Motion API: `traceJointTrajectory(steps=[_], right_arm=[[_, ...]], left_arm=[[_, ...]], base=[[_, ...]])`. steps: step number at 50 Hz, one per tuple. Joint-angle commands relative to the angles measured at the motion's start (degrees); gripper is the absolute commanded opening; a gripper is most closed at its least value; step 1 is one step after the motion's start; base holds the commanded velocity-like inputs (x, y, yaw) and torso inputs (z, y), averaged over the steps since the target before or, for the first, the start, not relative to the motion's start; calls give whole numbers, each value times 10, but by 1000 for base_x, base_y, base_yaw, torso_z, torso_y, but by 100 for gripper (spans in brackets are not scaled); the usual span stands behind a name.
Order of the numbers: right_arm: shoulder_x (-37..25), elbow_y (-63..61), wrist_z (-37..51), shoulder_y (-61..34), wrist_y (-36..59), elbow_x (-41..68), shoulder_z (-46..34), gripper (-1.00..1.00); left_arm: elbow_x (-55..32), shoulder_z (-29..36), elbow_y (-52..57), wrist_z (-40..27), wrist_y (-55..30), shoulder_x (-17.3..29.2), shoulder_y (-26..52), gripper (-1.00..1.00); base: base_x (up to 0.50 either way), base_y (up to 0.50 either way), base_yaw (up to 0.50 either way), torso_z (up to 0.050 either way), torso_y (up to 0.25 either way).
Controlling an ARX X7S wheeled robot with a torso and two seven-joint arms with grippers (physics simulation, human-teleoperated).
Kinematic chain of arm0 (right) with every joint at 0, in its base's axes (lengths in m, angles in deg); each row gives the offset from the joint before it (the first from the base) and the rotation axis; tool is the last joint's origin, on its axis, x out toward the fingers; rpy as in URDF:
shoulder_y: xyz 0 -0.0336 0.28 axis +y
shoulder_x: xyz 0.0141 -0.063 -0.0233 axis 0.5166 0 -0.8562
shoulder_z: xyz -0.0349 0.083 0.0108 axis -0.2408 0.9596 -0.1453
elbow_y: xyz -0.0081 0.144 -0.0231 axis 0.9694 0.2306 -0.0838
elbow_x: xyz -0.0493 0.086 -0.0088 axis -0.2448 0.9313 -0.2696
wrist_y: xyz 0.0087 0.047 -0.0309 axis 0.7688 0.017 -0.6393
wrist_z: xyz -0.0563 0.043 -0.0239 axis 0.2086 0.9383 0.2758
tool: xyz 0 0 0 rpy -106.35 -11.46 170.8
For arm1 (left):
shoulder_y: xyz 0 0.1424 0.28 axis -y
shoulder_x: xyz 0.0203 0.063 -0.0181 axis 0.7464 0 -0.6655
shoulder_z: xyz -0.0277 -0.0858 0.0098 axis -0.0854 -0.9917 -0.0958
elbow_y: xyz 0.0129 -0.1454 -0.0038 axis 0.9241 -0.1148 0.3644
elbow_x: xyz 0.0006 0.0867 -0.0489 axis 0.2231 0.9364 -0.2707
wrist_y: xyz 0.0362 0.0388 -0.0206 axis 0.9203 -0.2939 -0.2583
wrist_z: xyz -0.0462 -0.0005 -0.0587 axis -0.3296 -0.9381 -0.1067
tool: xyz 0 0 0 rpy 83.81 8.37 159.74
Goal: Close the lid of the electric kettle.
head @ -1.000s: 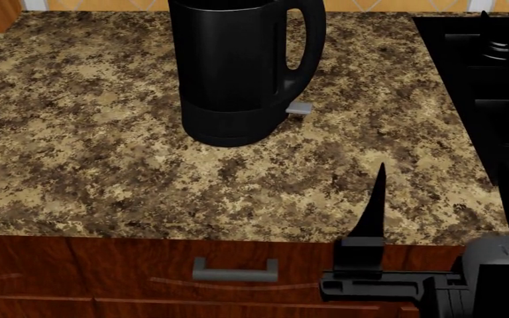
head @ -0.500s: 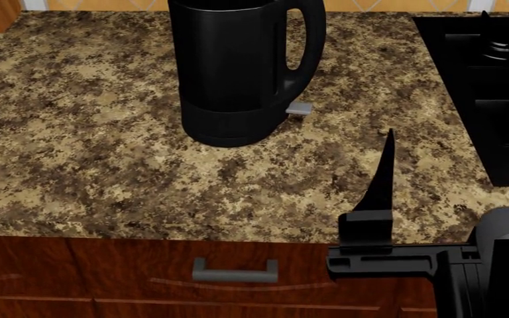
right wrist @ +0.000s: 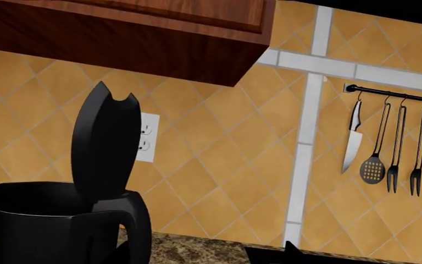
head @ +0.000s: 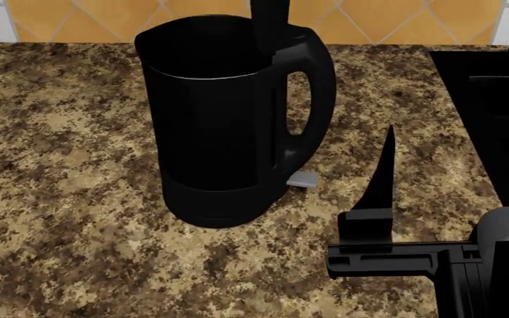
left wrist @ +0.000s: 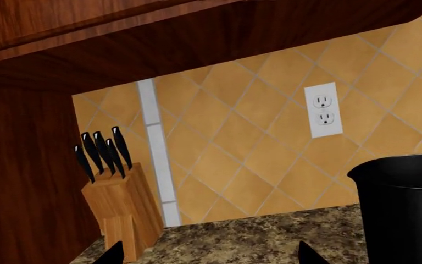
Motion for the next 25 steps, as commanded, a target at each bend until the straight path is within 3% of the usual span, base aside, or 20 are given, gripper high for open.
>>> traceJointTrajectory(steps=[1,25], right_arm=[[-4,0,8,2,-8,4,-7,100],[-11,10,21,-7,-16,10,-26,100]], left_arm=[[-7,-6,-1,-4,1,6,-1,100],[-23,-1,-9,-12,1,16,11,100]], base=[[500,0,0,0,0],[500,0,0,0,1]])
